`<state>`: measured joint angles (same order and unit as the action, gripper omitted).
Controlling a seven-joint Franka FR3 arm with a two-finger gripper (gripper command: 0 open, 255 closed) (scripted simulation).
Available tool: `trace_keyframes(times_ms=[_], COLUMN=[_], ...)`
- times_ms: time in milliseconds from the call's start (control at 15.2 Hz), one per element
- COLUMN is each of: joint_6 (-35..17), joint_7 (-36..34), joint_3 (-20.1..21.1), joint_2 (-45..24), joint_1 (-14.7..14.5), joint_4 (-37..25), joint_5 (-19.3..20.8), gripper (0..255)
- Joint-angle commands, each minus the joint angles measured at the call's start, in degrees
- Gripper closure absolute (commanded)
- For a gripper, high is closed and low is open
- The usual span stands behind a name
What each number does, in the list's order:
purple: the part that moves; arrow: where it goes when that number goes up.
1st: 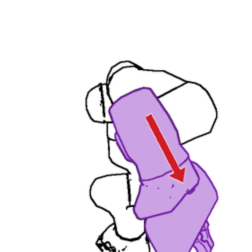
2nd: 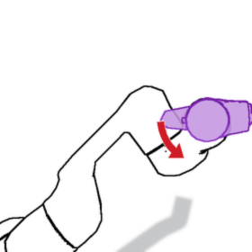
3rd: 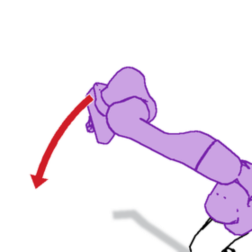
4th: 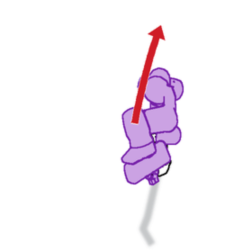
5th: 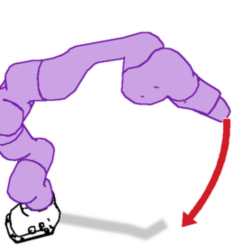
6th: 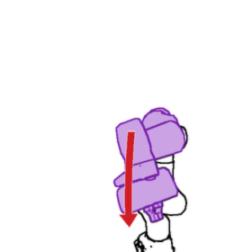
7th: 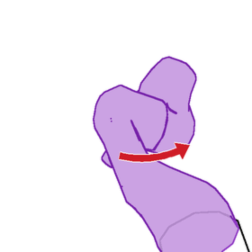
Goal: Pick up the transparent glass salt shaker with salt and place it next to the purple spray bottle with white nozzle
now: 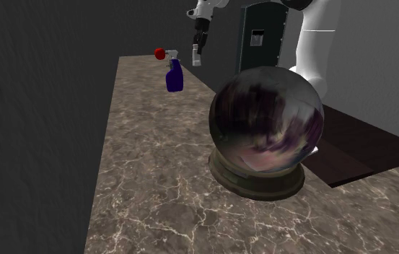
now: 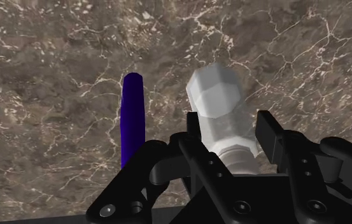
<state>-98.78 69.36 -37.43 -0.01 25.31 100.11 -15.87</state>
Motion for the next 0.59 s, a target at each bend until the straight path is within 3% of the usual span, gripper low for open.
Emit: trace_keyframes(times_ms=[0,528], joint_6=[-1.52,-7.30], joint_7=[0.13,1.79], joint_3=[0.14,0.20], joint_2=[0.13,-0.31], joint_1=[-0.14,-0.20], joint_4=[1.56,7.21], joint_5=[0.01,-0.66], gripper=[255,255])
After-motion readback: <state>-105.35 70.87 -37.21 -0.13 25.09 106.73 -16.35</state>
